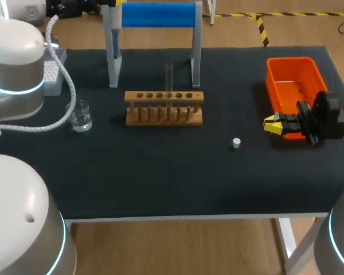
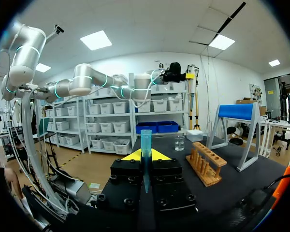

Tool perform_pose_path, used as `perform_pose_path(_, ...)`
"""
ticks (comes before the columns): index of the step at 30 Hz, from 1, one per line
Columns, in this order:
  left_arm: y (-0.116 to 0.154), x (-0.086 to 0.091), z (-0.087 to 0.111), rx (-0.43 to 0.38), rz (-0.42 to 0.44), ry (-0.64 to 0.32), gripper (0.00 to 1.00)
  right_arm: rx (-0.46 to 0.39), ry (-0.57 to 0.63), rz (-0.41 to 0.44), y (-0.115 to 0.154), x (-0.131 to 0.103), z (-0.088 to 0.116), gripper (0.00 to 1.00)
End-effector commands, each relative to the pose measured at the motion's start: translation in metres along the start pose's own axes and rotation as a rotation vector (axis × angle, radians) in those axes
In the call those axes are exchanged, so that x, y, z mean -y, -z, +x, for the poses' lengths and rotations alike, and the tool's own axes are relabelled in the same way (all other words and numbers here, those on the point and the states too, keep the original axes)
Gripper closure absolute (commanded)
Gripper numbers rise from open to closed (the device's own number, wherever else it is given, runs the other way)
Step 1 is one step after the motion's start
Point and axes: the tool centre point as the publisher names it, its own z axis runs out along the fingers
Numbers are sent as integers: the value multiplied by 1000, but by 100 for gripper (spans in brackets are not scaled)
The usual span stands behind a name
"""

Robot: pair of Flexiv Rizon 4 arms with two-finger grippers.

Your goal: Invert the test tube, pick up the pipette, mount the tip to pipette, aspirate from beaker and dispense into the tube, eject the tip, return the pipette, and cap with the stopper.

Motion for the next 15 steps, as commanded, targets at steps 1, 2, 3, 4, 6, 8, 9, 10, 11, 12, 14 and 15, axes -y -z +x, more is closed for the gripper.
perform_pose_path(1,19,3,18,-94,53,-26,100,1,1,0,1,0,1,100)
perform_pose_path(2,20,6,24,-109,61,-34,100,1,1,0,1,0,1,100)
perform_pose_path(3,20,8,30,-129,66,-45,100,1,1,0,1,0,1,100)
perform_pose_path(4,21,10,37,-144,75,-62,100,1,1,0,1,0,1,100)
perform_pose_path(6,22,14,47,-166,89,-73,100,1,1,0,1,0,1,100)
perform_pose_path(8,23,18,58,-196,106,-97,100,1,1,0,1,0,1,100)
perform_pose_path(9,23,21,63,-201,114,-101,100,1,1,0,1,0,1,100)
perform_pose_path(10,23,23,68,-216,125,-104,100,1,1,0,1,0,1,100)
perform_pose_path(11,24,26,73,-231,136,-107,100,1,1,0,1,0,1,100)
perform_pose_path(12,24,28,78,-243,135,-109,100,1,1,0,1,0,1,100)
perform_pose_path(14,22,31,87,-265,127,-110,100,1,1,0,1,0,1,100)
perform_pose_path(15,22,32,91,-272,121,-111,100,1,1,0,1,0,1,100)
